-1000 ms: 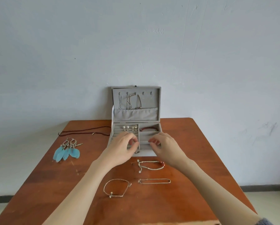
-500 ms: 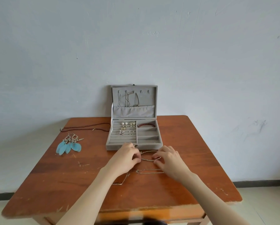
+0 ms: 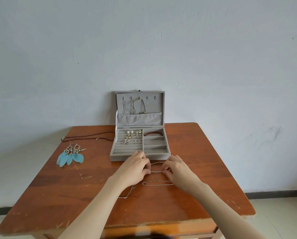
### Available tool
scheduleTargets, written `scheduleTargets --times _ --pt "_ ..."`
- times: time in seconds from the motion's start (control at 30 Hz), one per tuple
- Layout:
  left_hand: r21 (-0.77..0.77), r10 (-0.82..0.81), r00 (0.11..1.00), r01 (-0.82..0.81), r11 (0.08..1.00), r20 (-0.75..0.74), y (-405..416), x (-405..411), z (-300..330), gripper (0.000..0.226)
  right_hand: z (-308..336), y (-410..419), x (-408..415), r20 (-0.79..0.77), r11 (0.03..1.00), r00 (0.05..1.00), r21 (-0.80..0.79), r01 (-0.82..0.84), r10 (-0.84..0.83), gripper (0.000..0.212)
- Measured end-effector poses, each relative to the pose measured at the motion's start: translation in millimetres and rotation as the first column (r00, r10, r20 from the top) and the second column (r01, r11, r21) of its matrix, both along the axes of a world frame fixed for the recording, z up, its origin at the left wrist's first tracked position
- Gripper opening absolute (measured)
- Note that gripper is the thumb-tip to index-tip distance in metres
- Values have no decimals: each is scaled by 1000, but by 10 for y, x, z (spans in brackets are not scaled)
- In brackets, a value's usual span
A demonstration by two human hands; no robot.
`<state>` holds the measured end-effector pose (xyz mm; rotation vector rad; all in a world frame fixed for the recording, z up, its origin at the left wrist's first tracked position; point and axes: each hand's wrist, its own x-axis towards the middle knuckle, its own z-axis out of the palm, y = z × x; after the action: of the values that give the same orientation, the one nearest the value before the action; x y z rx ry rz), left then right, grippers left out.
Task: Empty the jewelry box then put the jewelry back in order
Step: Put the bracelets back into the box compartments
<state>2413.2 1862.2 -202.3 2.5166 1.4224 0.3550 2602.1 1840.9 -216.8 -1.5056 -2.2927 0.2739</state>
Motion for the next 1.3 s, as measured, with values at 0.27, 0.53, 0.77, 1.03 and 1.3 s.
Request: scheduleTargets --times 0.27,0.53,0.77,1.03,1.3 --pt "-331 220 833 -47 942 508 11 86 273 12 269 18 1 -668 927 704 -374 -39 -240 10" --pt "-550 414 647 10 835 640 305 55 431 9 487 341 108 -796 826 432 -536 -177 -424 6" --pt "-412 465 650 -247 877 601 691 122 359 9 479 815 90 -691 862 568 -503 64 -446 5" --pt "-135 430 787 -416 899 442 976 236 129 8 361 1140 -37 -426 926 825 -238 293 -370 6" --pt "-1 358 847 -389 921 393 1030 247 71 12 320 1225 -76 -106 966 962 -85 244 -253 17"
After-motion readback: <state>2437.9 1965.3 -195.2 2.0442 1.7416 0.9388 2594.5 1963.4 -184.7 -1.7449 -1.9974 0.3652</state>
